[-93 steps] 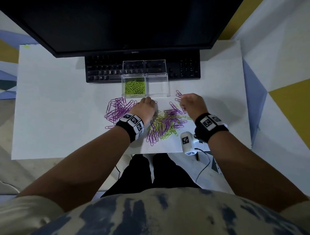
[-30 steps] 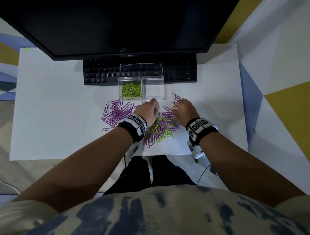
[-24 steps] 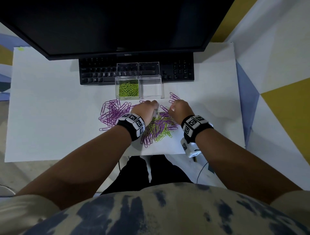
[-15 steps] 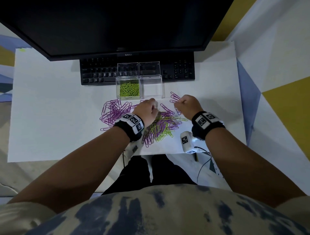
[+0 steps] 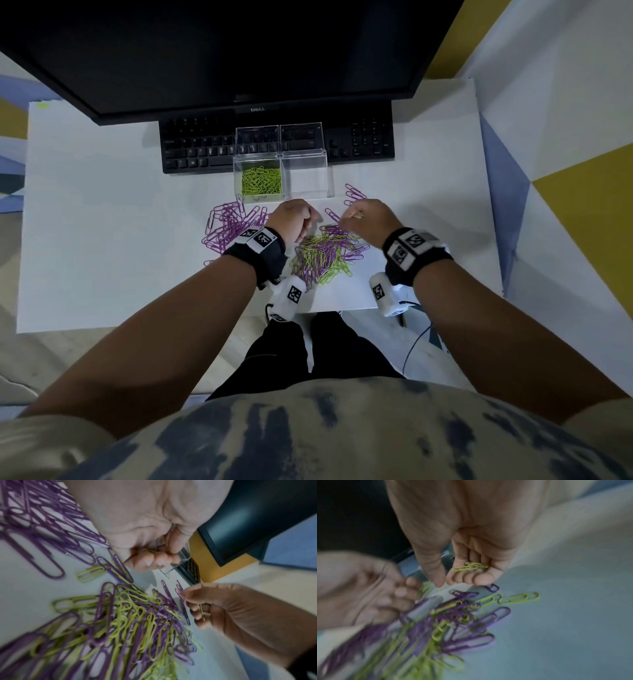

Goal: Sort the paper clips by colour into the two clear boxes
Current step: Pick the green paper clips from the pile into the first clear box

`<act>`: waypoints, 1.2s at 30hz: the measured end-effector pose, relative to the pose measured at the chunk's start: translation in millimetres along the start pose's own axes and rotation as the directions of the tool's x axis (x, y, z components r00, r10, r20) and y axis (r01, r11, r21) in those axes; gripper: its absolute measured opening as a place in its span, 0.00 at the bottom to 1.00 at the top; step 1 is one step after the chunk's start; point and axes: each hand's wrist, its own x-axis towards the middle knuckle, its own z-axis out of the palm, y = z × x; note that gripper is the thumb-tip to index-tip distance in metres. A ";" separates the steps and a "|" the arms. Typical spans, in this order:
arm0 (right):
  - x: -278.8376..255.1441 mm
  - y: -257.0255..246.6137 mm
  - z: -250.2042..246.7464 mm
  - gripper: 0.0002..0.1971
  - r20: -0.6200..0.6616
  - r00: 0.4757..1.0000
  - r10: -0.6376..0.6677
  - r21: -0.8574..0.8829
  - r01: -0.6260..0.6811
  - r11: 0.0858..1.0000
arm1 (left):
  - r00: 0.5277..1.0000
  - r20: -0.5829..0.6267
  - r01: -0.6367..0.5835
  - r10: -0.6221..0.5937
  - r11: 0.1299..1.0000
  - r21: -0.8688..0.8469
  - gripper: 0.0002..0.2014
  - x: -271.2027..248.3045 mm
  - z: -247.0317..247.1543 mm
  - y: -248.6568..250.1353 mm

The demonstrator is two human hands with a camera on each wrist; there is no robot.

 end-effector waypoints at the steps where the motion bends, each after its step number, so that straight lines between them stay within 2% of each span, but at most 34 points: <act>1: 0.3 -1.6 4.6 0.04 -0.001 0.999 -0.052 -0.100 0.051 0.994 | 1.000 -0.017 -0.003 0.004 0.998 0.067 0.14 -0.1 1.6 -0.3; 3: 2.3 -2.1 12.5 0.05 0.032 0.994 -0.106 -0.250 0.111 0.962 | 0.997 -0.037 -0.050 0.065 0.947 0.317 0.10 -1.0 6.1 -3.4; 5: 4.6 -1.9 16.3 0.06 0.040 0.989 -0.140 -0.375 0.145 0.915 | 0.990 -0.014 -0.110 0.138 0.837 0.536 0.09 0.7 10.5 -8.2; 8: 6.8 -0.1 15.3 0.07 0.007 0.989 -0.149 -0.408 0.139 0.902 | 0.976 0.006 -0.161 0.220 0.697 0.699 0.08 8.3 13.9 -17.0; 12: 10.2 7.4 5.2 0.08 -0.062 0.991 -0.116 -0.369 0.085 0.925 | 0.962 0.015 -0.196 0.271 0.654 0.731 0.05 12.5 10.4 -24.2; 16: 12.1 16.3 -7.8 0.08 -0.182 0.980 -0.085 -0.225 0.043 0.973 | 0.964 0.001 -0.182 0.266 0.656 0.732 0.05 12.7 2.1 -23.1; 19: 11.5 17.7 -15.4 0.06 -0.238 0.971 -0.025 -0.116 -0.003 0.993 | 0.952 0.027 -0.224 0.305 0.633 0.741 0.05 13.0 3.0 -18.0; 24: 6.4 14.6 -17.8 0.07 -0.238 0.968 -0.079 -0.168 0.039 0.985 | 0.917 0.127 -0.333 0.379 0.546 0.769 0.06 19.7 17.1 -12.2; 27: 4.8 13.7 -12.2 0.05 -0.200 0.970 -0.136 -0.202 0.095 0.975 | 0.888 0.222 -0.401 0.404 0.441 0.803 0.10 23.9 25.5 -6.5; 30: 3.6 17.8 -13.0 0.06 -0.151 0.981 -0.119 -0.212 0.086 0.973 | 0.867 0.327 -0.448 0.376 0.303 0.841 0.13 26.2 30.7 -0.5; 33: -3.7 24.2 -17.0 0.07 -0.036 0.992 -0.123 -0.270 0.109 0.957 | 0.868 0.351 -0.417 0.350 0.131 0.899 0.13 25.3 30.0 4.8; 36: -10.6 30.2 -14.3 0.06 0.034 0.984 -0.175 -0.370 0.175 0.912 | 0.878 0.348 -0.377 0.329 0.028 0.926 0.17 21.8 30.1 5.4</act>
